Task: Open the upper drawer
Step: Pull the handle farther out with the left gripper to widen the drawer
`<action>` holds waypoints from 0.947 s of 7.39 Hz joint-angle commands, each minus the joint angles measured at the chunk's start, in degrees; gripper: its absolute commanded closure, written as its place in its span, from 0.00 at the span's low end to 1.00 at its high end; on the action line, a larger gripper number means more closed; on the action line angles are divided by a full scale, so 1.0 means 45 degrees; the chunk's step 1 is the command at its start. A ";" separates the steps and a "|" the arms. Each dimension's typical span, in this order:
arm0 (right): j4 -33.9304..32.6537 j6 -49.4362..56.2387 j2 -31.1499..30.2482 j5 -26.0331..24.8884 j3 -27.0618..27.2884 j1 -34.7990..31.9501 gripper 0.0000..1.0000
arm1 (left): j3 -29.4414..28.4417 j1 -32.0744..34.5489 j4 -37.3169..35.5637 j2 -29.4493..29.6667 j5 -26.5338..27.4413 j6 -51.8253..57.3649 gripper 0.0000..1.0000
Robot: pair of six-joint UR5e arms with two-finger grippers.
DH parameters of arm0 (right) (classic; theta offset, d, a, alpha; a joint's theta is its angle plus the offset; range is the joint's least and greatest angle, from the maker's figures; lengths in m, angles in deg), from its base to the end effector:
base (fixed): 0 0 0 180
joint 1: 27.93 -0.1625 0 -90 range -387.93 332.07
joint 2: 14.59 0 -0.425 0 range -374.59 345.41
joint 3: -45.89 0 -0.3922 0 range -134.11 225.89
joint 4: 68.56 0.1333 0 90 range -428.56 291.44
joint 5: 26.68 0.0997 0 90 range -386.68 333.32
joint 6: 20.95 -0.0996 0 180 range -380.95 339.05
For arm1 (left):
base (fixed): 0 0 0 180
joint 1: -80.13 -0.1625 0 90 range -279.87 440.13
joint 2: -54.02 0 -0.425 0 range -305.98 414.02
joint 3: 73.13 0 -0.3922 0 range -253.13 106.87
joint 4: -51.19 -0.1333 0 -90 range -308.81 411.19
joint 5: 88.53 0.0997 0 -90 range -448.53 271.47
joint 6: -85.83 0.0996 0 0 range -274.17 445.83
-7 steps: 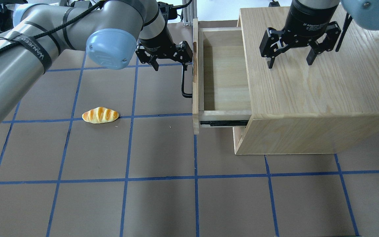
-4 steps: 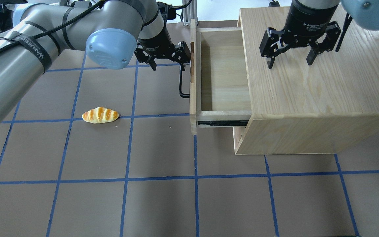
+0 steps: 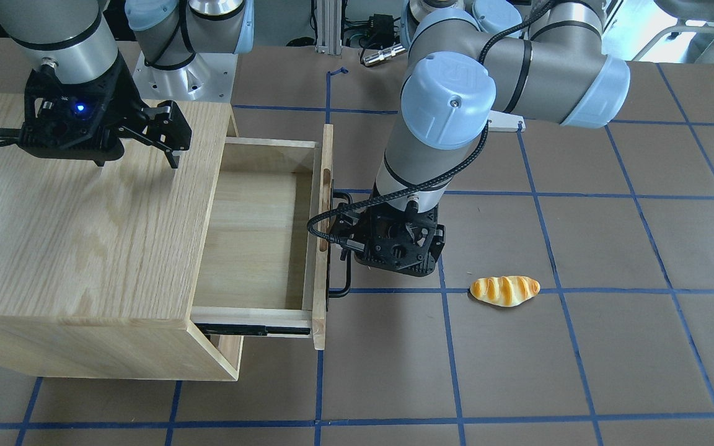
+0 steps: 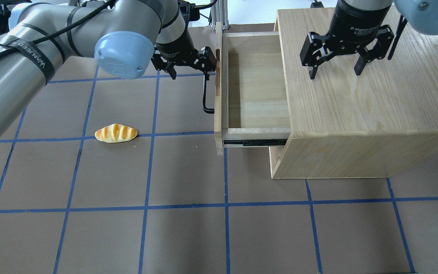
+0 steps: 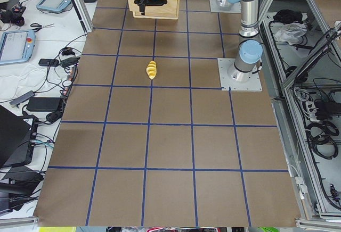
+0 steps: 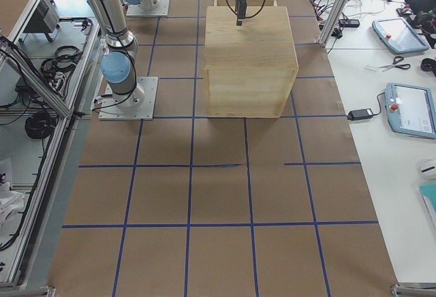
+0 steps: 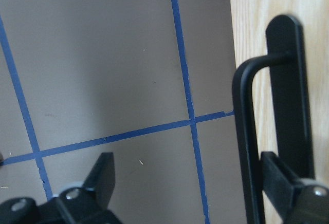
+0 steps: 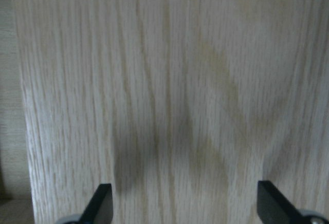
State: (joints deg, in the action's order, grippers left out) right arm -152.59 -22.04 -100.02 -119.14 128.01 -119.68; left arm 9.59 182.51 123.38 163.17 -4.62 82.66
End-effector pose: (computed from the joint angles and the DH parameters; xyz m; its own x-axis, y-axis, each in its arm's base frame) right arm 0.1449 -0.5162 0.5048 -0.9990 -0.0135 0.0438 -0.0115 0.9989 0.0456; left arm -0.2762 -0.5871 0.3951 -0.9792 0.1698 0.1111 0.1593 0.9824 -0.0975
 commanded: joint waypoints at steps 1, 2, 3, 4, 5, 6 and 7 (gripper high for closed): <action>0.0000 -0.0011 0.0000 0.0000 -0.0007 0.0000 0.00 | 0.0017 -0.0115 -0.0008 -0.0057 -0.0015 0.0081 0.00; 0.0000 0.0008 0.0000 0.0000 -0.0007 0.0000 0.00 | 0.0055 -0.0115 -0.0008 -0.0038 0.0005 0.0236 0.00; 0.0000 -0.0011 0.0000 0.0000 0.0013 0.0000 0.00 | 0.0036 -0.0115 0.0011 -0.0037 0.0295 0.0276 0.00; 0.0000 0.0008 0.0000 0.0000 -0.0006 0.0000 0.00 | -0.0022 -0.0115 0.0050 -0.0115 0.0646 0.0509 0.00; 0.0000 0.0009 0.0000 0.0000 -0.0007 0.0000 0.00 | -0.0061 -0.0115 0.0128 -0.0212 0.0630 0.0492 0.00; 0.0000 -0.0011 0.0000 0.0000 -0.0007 0.0000 0.00 | -0.0081 -0.0095 0.0612 -0.0426 0.0630 0.0356 0.00; 0.0000 -0.0011 0.0000 0.0000 -0.0007 0.0000 0.00 | -0.0081 -0.0076 0.0984 -0.0718 0.0610 0.0277 0.00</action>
State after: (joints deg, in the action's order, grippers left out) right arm -152.58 -22.06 -100.02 -119.14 127.98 -119.69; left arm 9.29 182.07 125.70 161.37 -1.89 84.35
